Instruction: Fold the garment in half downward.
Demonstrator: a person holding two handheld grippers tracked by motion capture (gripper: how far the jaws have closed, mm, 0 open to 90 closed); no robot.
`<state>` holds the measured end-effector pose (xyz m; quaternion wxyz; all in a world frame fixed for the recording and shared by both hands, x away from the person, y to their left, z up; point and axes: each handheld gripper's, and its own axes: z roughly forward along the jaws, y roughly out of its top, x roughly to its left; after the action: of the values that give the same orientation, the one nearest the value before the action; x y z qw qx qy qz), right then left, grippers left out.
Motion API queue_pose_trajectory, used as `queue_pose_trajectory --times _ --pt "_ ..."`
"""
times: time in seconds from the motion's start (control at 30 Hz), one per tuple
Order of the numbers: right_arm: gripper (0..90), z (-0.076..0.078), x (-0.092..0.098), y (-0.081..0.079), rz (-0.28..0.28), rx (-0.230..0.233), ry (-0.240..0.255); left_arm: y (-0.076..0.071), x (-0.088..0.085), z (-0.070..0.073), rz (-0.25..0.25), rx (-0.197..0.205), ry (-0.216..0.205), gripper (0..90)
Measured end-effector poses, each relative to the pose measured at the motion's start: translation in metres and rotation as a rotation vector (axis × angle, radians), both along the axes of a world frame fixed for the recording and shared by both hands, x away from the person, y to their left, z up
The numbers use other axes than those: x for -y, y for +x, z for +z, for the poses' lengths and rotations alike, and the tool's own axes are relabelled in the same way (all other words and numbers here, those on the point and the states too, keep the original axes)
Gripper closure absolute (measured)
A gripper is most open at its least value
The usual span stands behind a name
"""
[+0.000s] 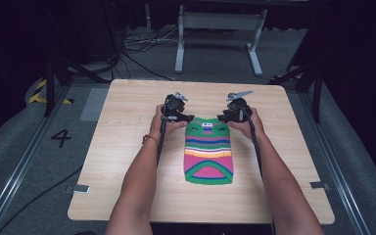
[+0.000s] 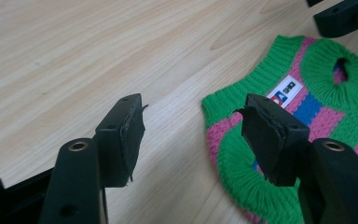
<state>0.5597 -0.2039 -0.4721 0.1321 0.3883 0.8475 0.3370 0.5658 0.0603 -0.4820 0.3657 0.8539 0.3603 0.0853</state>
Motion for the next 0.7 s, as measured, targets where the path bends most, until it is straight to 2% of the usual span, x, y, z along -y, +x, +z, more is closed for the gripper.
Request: queue_pose_trajectory --times 0.07,0.17,0.27,0.3,0.4,0.5,0.6,0.7 --pt "62.5 -0.006 0.001 0.002 -0.011 -0.013 0.002 0.001 0.007 -0.005 0.001 -0.007 0.016 39.7" --pt "64.1 -0.015 0.000 0.004 -0.027 -0.038 0.009 0.002 0.014 -0.010 0.014 -0.003 0.009 41.3" --pt "66.3 -0.022 -0.002 0.004 -0.020 -0.050 0.011 0.004 0.019 -0.017 0.013 -0.026 0.037 44.7" --pt "66.7 -0.024 -0.003 0.003 -0.021 -0.055 0.008 0.004 0.020 -0.019 0.017 -0.028 0.029 45.0" --pt "63.6 -0.026 -0.003 0.003 -0.025 -0.045 0.008 0.003 0.020 -0.021 0.023 -0.032 0.003 47.8" --pt "60.4 -0.026 -0.001 0.003 -0.037 -0.046 0.005 0.001 0.021 -0.020 0.013 -0.031 0.020 52.9" --pt "60.3 -0.027 0.000 0.003 -0.044 -0.057 0.023 0.000 0.024 -0.020 0.000 -0.026 0.027 58.2" --pt "62.8 -0.027 0.000 0.002 -0.045 -0.055 0.022 -0.001 0.025 -0.020 -0.016 -0.033 0.015 66.3"
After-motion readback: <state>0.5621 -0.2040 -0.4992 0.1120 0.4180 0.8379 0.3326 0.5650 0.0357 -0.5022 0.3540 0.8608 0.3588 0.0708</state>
